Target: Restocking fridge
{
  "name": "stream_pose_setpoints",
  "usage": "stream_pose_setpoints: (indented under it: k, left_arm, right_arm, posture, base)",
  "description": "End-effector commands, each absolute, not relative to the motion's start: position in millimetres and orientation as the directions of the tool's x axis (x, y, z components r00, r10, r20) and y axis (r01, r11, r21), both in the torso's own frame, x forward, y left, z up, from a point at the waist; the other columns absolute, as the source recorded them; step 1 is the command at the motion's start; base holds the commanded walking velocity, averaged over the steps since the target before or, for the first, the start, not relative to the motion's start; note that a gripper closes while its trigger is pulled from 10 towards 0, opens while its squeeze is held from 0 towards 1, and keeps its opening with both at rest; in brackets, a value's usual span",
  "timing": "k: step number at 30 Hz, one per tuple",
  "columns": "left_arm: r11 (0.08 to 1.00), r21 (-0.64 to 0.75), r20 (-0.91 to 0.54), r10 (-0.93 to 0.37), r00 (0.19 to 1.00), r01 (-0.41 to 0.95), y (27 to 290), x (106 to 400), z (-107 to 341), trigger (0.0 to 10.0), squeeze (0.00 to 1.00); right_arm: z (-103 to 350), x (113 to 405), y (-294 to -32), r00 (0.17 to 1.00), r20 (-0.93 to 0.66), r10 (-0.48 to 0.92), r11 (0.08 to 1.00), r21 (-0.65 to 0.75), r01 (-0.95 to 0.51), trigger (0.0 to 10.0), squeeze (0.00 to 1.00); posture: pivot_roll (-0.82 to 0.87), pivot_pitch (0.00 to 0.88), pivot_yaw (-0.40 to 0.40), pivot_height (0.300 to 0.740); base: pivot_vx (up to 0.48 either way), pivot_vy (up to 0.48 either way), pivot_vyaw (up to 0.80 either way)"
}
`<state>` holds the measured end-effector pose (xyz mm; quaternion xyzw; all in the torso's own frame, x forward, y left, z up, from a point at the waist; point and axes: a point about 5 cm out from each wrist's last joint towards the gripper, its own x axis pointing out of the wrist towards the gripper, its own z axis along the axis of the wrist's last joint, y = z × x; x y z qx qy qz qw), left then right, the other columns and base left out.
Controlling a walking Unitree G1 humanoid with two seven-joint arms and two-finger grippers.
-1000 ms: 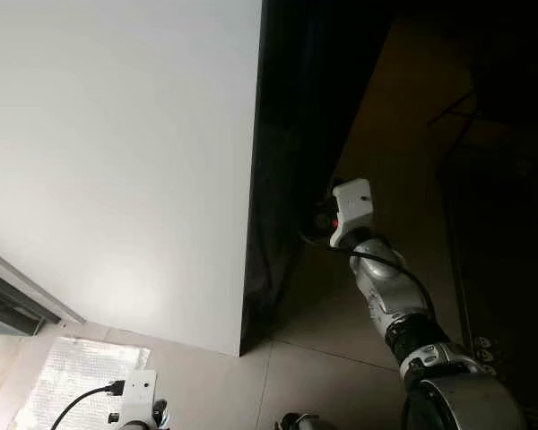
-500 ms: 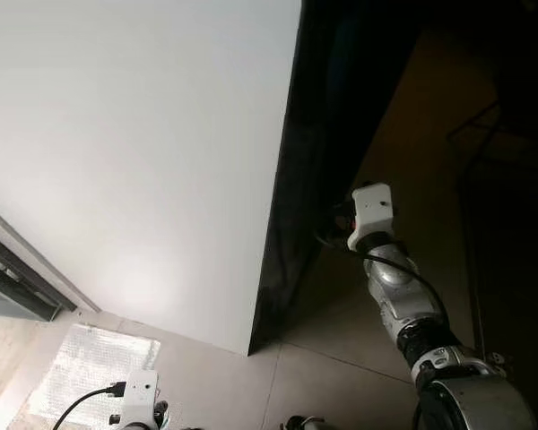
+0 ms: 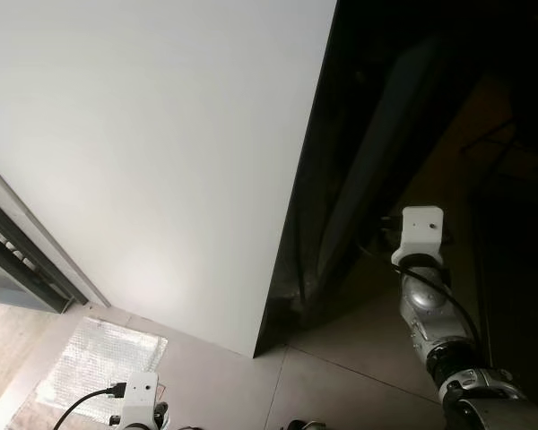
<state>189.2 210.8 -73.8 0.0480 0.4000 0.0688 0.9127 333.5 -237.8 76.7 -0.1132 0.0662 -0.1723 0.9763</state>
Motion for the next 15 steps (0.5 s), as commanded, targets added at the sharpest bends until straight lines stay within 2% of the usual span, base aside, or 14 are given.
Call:
stream_pose_setpoints:
  k: [1, 10, 12, 15]
  left_arm:
    - [0.987, 0.146, -0.746, 0.156, 0.648, -0.069, 208.0, 181.9, -78.5, 10.0, 0.00]
    - [0.988, 0.139, -0.751, 0.145, 0.644, -0.061, 206.7, 182.1, -78.9, 10.0, 0.00]
    - [0.989, 0.137, -0.753, 0.144, 0.642, -0.062, 206.7, 181.4, -79.2, 10.0, 0.00]
    - [0.989, 0.135, -0.755, 0.143, 0.639, -0.062, 206.8, 180.5, -79.7, 10.0, 0.00]
  right_arm:
    - [58.9, 320.2, -250.8, 0.894, -0.173, -0.413, 0.897, -0.247, 0.366, 10.0, 0.00]
    - [11.2, 283.3, -259.3, 0.801, -0.390, -0.454, 0.889, -0.260, 0.378, 10.0, 0.00]
    - [-12.6, 263.2, -253.8, 0.755, -0.504, -0.419, 0.908, -0.248, 0.338, 10.0, 0.00]
    - [-29.5, 247.7, -246.9, 0.720, -0.586, -0.372, 0.928, -0.236, 0.287, 10.0, 0.00]
  posture:
    - [-0.03, 0.170, -0.077, 0.740]
    - [-0.03, 0.170, -0.078, 0.740]
    - [-0.03, 0.172, -0.078, 0.740]
    - [-0.03, 0.173, -0.077, 0.740]
  base:
    - [0.000, 0.000, 0.00]
    - [0.000, 0.000, 0.00]
    - [0.000, 0.000, 0.00]
    - [0.000, 0.000, 0.00]
